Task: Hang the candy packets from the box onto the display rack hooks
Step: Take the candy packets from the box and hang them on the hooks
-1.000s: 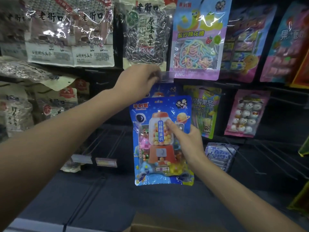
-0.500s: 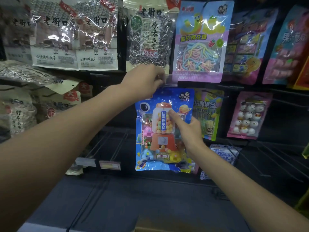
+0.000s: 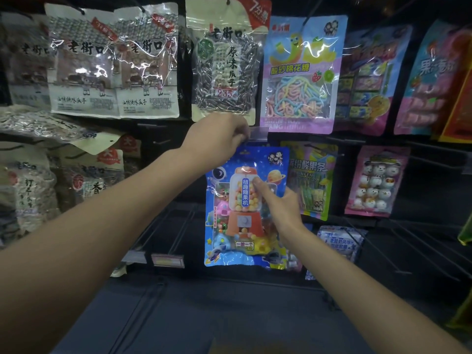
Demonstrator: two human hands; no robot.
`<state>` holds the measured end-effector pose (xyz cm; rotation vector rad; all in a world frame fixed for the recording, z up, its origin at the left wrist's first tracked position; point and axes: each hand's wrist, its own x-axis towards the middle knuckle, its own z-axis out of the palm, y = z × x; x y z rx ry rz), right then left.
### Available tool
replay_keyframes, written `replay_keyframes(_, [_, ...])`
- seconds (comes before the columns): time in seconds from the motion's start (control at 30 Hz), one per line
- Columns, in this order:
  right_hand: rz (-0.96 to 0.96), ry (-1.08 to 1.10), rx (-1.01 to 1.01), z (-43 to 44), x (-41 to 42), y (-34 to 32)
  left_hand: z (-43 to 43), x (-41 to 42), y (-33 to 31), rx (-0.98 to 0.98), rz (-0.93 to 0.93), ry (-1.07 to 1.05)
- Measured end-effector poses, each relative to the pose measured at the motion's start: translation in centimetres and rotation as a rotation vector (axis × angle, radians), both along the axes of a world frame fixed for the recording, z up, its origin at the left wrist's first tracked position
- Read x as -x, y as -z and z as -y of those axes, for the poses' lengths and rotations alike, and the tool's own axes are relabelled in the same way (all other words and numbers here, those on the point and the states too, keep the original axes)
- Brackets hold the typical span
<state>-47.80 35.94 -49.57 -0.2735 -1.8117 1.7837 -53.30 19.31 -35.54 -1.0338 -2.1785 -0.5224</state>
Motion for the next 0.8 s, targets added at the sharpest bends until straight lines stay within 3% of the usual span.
replay_keyframes(0.1, [-0.004,0.013,-0.011,0.1,0.3,0.4,0.3,-0.8,1.2,-0.050,-0.096,-0.038])
replay_keyframes(0.27, [-0.003,-0.021,0.009,0.4,0.6,0.6,1.1,-1.2,5.1,-0.008,-0.428,-0.073])
replay_keyframes(0.37, [-0.008,-0.018,0.011,0.2,0.7,0.5,1.9,-0.3,6.9,0.075,-0.499,-0.084])
replay_keyframes(0.43, [-0.011,-0.010,0.007,0.0,0.8,0.7,2.4,-0.1,8.0,0.014,-0.465,-0.071])
replay_keyframes(0.53, [-0.002,-0.007,-0.027,-0.3,0.9,0.7,2.6,-0.8,10.7,-0.271,-0.226,-0.103])
replay_keyframes(0.67, [-0.010,-0.010,-0.066,-0.8,0.6,1.0,1.8,-0.3,15.3,-0.573,0.355,-0.126])
replay_keyframes(0.8, [-0.036,-0.023,-0.069,-1.1,0.6,1.6,0.8,0.7,17.3,-0.728,0.736,0.094])
